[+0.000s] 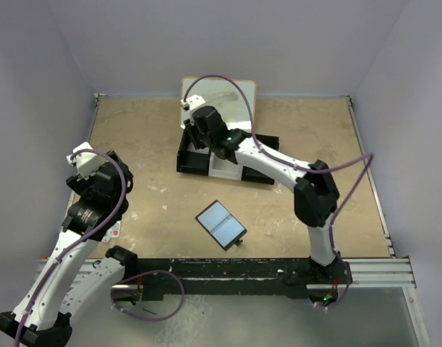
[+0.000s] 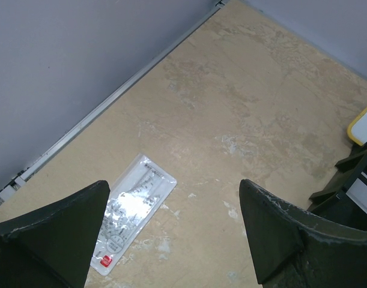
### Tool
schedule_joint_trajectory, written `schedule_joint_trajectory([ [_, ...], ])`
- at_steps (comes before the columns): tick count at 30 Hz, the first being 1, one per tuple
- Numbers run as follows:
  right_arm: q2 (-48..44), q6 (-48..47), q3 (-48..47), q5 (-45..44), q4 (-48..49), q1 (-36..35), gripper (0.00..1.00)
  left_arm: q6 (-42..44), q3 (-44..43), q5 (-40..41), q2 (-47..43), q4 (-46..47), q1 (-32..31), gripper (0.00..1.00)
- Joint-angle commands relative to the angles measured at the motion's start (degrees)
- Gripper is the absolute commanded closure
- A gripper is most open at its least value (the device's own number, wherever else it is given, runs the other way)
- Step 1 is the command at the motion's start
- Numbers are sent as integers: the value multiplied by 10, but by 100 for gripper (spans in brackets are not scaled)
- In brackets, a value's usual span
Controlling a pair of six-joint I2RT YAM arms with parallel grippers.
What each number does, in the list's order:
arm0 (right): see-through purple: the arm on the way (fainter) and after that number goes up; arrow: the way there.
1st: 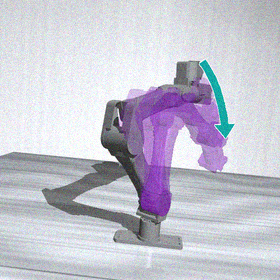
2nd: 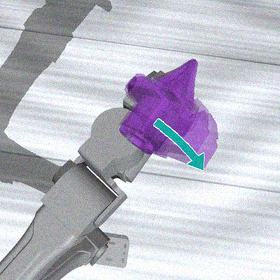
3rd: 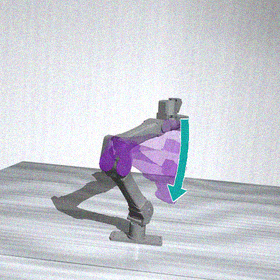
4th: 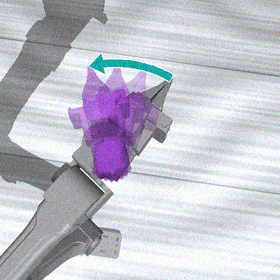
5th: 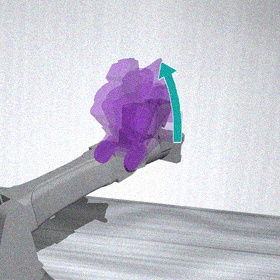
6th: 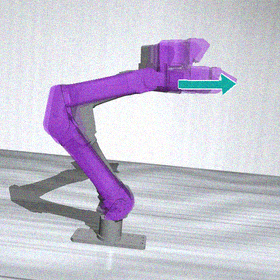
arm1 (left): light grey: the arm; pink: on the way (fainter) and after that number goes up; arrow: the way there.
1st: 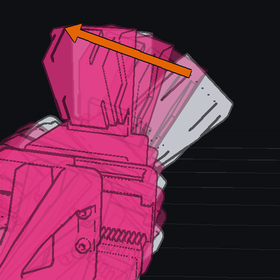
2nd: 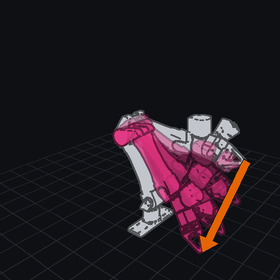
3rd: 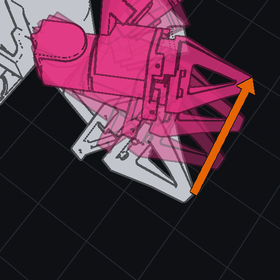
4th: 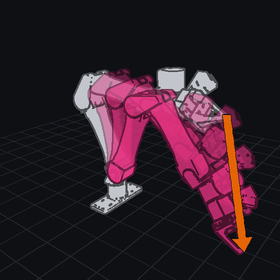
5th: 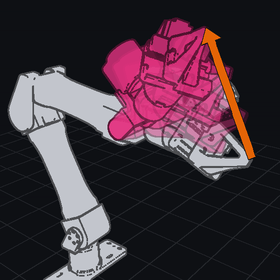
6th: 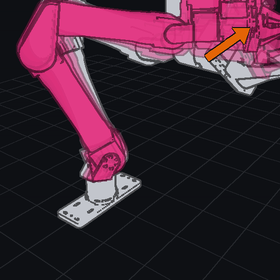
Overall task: Take the credit cards out of the card holder
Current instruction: Place the credit card in the storage box, then remove the credit card from the card holder.
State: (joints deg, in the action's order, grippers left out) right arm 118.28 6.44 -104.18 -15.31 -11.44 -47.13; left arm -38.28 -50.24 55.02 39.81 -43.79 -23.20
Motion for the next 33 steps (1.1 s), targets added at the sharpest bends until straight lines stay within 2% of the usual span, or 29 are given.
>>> schedule_joint_trajectory([
  [1,-112,81,120,7,79,-1,63,11,1,0,0,20,4,13],
  [7,-247,192,293,10,114,-3,56,12,2,0,3,20,4,13],
  [13,-327,315,416,-52,89,-40,54,14,2,-1,9,21,4,13],
  [17,-326,392,444,-103,30,-80,53,12,1,1,12,19,4,13],
  [21,-314,423,465,-84,34,-104,48,12,1,2,14,19,4,13],
  [33,-222,527,413,-114,-51,-152,41,12,1,3,10,18,4,13],
])
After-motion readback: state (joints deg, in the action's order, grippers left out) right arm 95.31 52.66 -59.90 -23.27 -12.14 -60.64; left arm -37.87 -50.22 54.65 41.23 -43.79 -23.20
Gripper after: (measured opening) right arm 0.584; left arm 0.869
